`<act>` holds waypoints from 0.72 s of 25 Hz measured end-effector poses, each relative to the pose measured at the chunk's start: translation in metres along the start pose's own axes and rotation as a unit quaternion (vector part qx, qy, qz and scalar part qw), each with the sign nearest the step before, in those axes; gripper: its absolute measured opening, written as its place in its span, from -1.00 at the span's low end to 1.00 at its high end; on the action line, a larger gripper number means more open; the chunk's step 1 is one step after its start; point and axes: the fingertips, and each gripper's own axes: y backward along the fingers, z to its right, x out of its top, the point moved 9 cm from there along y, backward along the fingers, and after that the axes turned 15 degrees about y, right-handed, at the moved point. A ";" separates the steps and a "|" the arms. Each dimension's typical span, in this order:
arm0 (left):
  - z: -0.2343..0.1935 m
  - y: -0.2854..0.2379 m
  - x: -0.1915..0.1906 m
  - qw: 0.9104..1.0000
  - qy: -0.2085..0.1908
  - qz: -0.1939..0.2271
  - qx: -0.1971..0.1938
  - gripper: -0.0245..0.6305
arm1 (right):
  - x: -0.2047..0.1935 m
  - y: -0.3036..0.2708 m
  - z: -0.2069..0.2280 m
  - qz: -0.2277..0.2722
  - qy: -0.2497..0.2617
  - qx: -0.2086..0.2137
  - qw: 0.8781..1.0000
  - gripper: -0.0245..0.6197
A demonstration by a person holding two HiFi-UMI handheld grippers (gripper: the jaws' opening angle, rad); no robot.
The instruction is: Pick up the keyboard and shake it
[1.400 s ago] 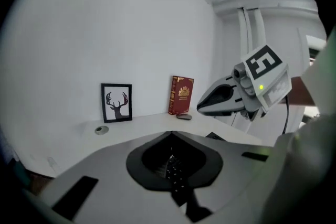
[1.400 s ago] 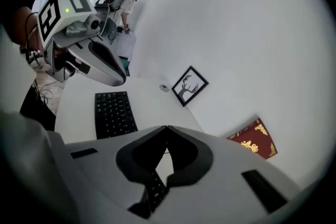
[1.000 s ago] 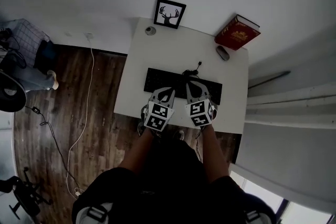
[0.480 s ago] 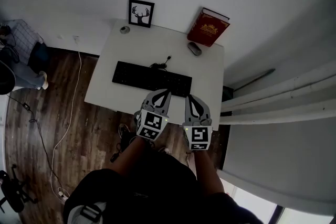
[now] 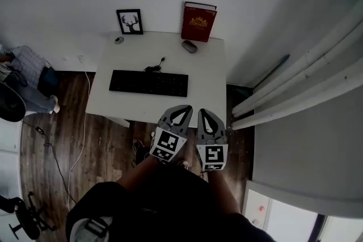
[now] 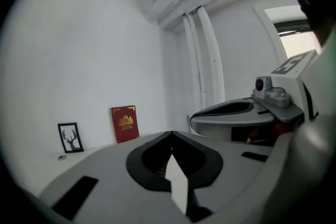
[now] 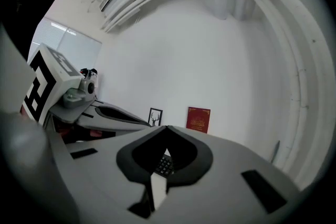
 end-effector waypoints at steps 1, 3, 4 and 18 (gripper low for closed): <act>0.004 -0.001 0.001 1.000 -0.001 0.000 0.000 -0.92 | 0.000 0.004 0.002 0.003 -0.001 -0.004 1.000 -0.86; 0.014 0.000 0.003 1.000 0.000 0.000 0.001 -0.92 | 0.001 0.012 0.009 0.010 0.005 -0.010 1.000 -0.86; 0.018 0.001 0.003 1.000 -0.002 0.002 0.003 -0.92 | 0.002 0.016 0.012 0.015 0.008 -0.014 1.000 -0.86; 0.048 0.000 -0.005 0.999 -0.034 -0.003 -0.014 -0.92 | -0.005 0.046 0.024 0.034 0.006 -0.045 0.998 -0.86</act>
